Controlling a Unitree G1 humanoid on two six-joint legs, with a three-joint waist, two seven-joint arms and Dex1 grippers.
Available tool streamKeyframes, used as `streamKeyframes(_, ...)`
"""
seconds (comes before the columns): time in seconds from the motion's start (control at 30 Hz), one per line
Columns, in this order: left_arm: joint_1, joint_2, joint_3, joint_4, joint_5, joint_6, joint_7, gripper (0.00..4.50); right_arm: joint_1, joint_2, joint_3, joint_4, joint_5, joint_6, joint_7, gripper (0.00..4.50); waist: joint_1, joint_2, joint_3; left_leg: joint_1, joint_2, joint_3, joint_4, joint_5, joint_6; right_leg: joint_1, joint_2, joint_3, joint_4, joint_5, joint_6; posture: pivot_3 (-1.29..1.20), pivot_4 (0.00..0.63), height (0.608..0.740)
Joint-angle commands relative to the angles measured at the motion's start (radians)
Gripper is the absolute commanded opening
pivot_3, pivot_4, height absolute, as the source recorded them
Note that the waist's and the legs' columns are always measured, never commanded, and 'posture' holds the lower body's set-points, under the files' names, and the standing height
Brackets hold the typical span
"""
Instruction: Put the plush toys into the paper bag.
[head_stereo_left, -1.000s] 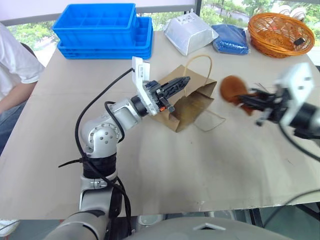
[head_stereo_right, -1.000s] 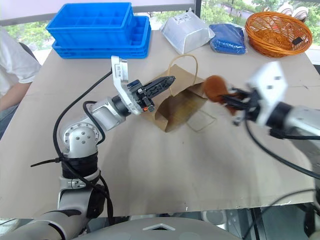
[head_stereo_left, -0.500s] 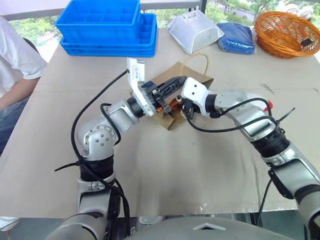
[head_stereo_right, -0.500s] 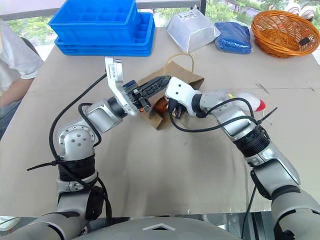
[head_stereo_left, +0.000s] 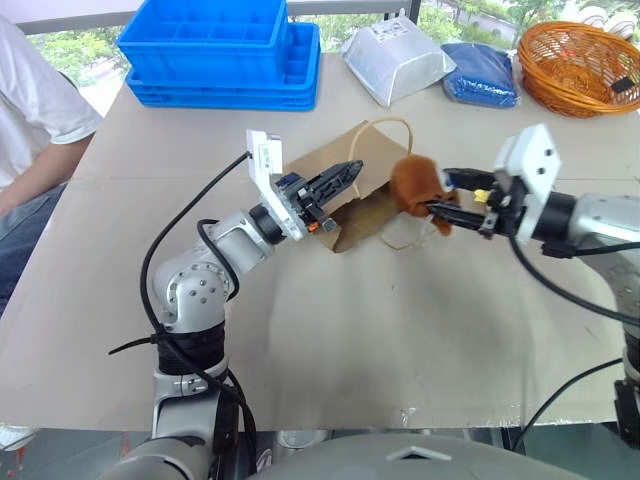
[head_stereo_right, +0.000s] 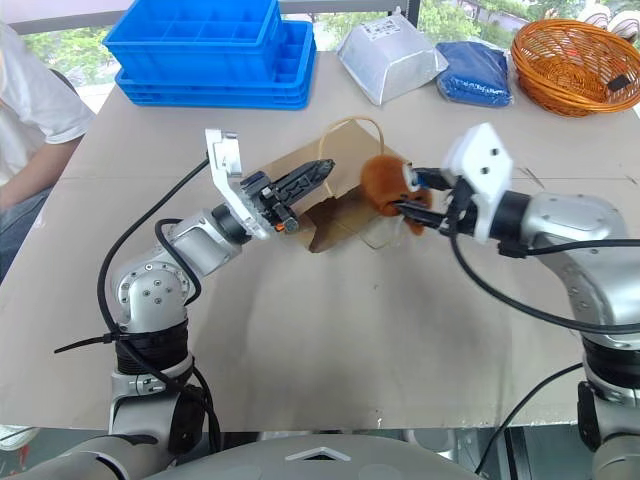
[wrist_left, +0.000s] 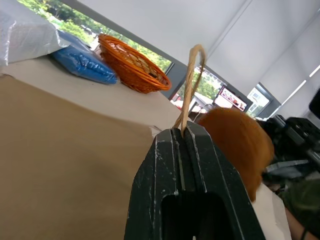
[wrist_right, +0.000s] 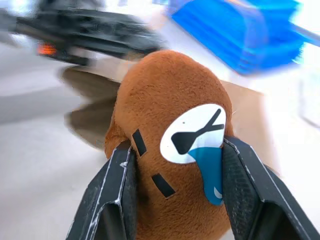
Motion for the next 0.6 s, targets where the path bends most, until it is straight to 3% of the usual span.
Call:
streamKeyframes(0.03, -0.026, -0.019, -0.018, -0.015, -0.002, -0.025, -0.010, 0.00, -0.022, 0.039, 0.098, 0.020, -0.048, -0.040, -0.035, 2.01, -0.004, 0.000, 0.000, 0.000, 0.000, 0.001, 0.000, 0.000, 0.000, 0.000, 0.001, 0.001, 0.000, 0.000, 0.000, 0.00, 0.150, 0.740)
streamKeyframes(0.2, -0.043, -0.022, -0.009, -0.018, -0.016, -0.018, 0.000, 0.00, -0.057, 0.065, 0.223, 0.134, -0.137, -0.116, -0.022, 2.01, -0.003, 0.000, 0.000, 0.001, 0.000, 0.002, 0.000, 0.000, 0.000, 0.000, 0.002, 0.001, 0.000, 0.000, 0.000, 0.00, 0.150, 0.740)
streamKeyframes(0.3, -0.053, -0.027, -0.008, -0.035, -0.041, -0.003, 0.013, 0.00, -0.111, 0.088, 0.296, 0.201, -0.189, -0.146, -0.012, 1.32, -0.004, 0.000, 0.000, 0.000, 0.000, 0.002, 0.000, 0.000, 0.000, 0.000, 0.002, 0.001, 0.000, 0.000, 0.000, 0.00, 0.150, 0.740)
streamKeyframes(0.4, -0.053, -0.030, -0.016, -0.045, -0.057, 0.009, 0.019, 0.00, -0.174, 0.142, 0.358, 0.288, -0.240, -0.187, -0.011, 1.32, -0.007, 0.000, 0.000, 0.000, 0.000, 0.001, 0.000, 0.000, 0.000, 0.000, 0.002, 0.001, 0.000, 0.000, 0.000, 0.00, 0.150, 0.740)
streamKeyframes(0.57, -0.033, -0.040, -0.037, -0.053, -0.061, 0.014, 0.027, 0.00, -0.306, 0.331, 0.444, 0.535, -0.306, -0.310, -0.003, 1.32, -0.020, 0.000, 0.000, 0.000, 0.000, 0.000, 0.000, 0.001, -0.001, 0.000, 0.002, 0.000, 0.001, 0.000, 0.000, 0.00, 0.150, 0.740)
streamKeyframes(0.6, -0.030, -0.043, -0.038, -0.056, -0.064, 0.016, 0.032, 0.00, -0.321, 0.366, 0.442, 0.575, -0.300, -0.326, 0.007, 1.57, -0.021, 0.000, 0.000, 0.000, 0.000, 0.000, 0.000, 0.001, -0.001, -0.001, 0.002, 0.000, 0.001, 0.000, 0.000, 0.00, 0.150, 0.740)
